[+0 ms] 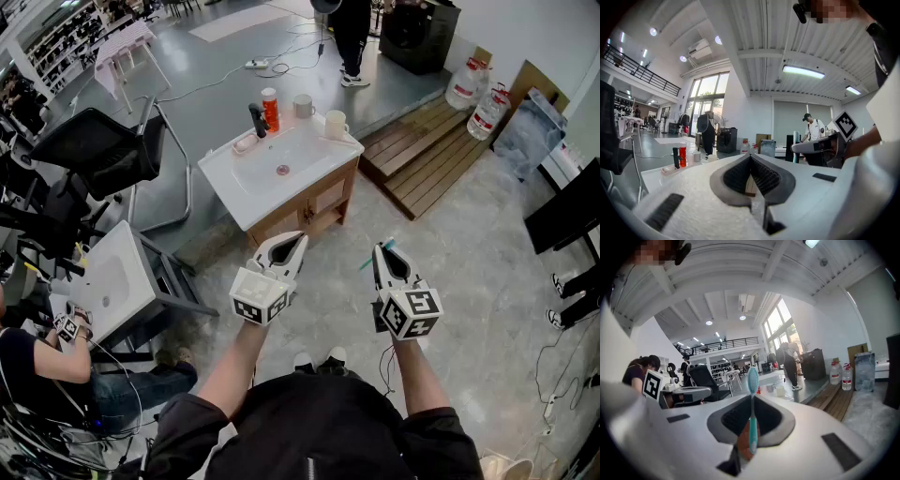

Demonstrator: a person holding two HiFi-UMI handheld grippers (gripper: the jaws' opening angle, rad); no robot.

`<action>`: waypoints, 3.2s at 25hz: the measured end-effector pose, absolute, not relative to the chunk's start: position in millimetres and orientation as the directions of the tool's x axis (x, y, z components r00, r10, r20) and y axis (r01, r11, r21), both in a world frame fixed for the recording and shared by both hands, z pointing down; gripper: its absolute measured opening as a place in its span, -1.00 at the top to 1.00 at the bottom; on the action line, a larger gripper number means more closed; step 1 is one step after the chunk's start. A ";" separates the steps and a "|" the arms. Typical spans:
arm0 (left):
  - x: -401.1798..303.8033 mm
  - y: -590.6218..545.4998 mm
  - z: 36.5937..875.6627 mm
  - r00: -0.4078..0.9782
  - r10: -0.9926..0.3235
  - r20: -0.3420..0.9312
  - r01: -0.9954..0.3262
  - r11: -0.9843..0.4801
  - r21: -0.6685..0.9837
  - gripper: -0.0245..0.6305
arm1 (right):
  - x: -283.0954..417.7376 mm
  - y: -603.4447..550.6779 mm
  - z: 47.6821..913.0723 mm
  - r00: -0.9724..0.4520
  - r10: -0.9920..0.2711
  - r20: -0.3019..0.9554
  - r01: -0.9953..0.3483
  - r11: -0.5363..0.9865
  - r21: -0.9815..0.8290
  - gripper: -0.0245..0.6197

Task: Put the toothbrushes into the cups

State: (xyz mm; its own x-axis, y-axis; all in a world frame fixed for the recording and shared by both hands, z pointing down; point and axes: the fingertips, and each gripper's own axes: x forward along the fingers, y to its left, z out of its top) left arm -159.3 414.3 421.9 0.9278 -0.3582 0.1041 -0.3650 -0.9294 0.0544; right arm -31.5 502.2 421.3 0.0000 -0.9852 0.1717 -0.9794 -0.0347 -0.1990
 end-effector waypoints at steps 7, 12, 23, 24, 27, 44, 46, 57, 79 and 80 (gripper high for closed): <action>-138.6 421.3 420.7 0.928 -0.358 0.108 -0.364 -0.930 0.051 0.93 | -15.7 506.3 422.7 -0.019 -0.985 0.174 -0.978 -0.018 -0.210 0.85; -124.7 424.6 421.3 0.922 -0.373 0.107 -0.380 -0.924 0.047 0.93 | -0.7 511.2 427.3 -0.041 -0.983 0.181 -0.977 0.001 -0.215 0.85; -99.2 417.7 429.4 0.906 -0.408 0.116 -0.416 -0.908 0.057 0.93 | 27.8 504.5 436.6 -0.093 -0.975 0.200 -0.976 0.049 -0.214 0.85; -96.9 415.0 429.5 0.906 -0.407 0.117 -0.415 -0.908 0.056 0.93 | 30.1 501.8 436.8 -0.095 -0.975 0.201 -0.975 0.051 -0.215 0.85; -91.0 400.2 430.2 0.904 -0.411 0.119 -0.419 -0.906 0.057 0.93 | 36.6 487.9 437.2 -0.101 -0.974 0.203 -0.975 0.056 -0.217 0.85; -35.4 201.0 445.8 0.925 -0.354 0.139 -0.366 -0.927 0.078 0.93 | 76.3 283.1 451.0 -0.092 -0.968 0.233 -0.976 0.041 -0.216 0.85; -33.2 177.3 445.4 0.927 -0.346 0.141 -0.359 -0.930 0.078 0.93 | 76.5 256.4 450.4 -0.092 -0.968 0.235 -0.976 0.041 -0.215 0.85; -31.7 89.9 454.0 0.932 -0.340 0.122 -0.352 -0.931 0.096 0.92 | 65.2 155.8 457.8 -0.130 -0.961 0.243 -0.973 0.077 -0.217 0.85; 2.2 -96.0 471.0 0.698 -0.690 0.193 -0.714 -0.690 0.114 0.92 | 101.7 -79.7 478.4 -0.554 -0.785 0.277 -0.830 0.495 -0.258 0.85; 1.7 -101.6 471.9 0.680 -0.707 0.196 -0.732 -0.672 0.117 0.92 | 100.7 -87.0 480.4 -0.576 -0.766 0.285 -0.816 0.519 -0.254 0.85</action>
State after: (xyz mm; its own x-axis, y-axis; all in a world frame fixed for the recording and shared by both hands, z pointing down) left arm 1.7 -101.6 471.9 0.6799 -0.7066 0.1961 -0.7317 -0.6715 0.1168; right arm 100.7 -87.0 480.4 -0.5761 -0.7662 0.2847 -0.8160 0.5193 -0.2537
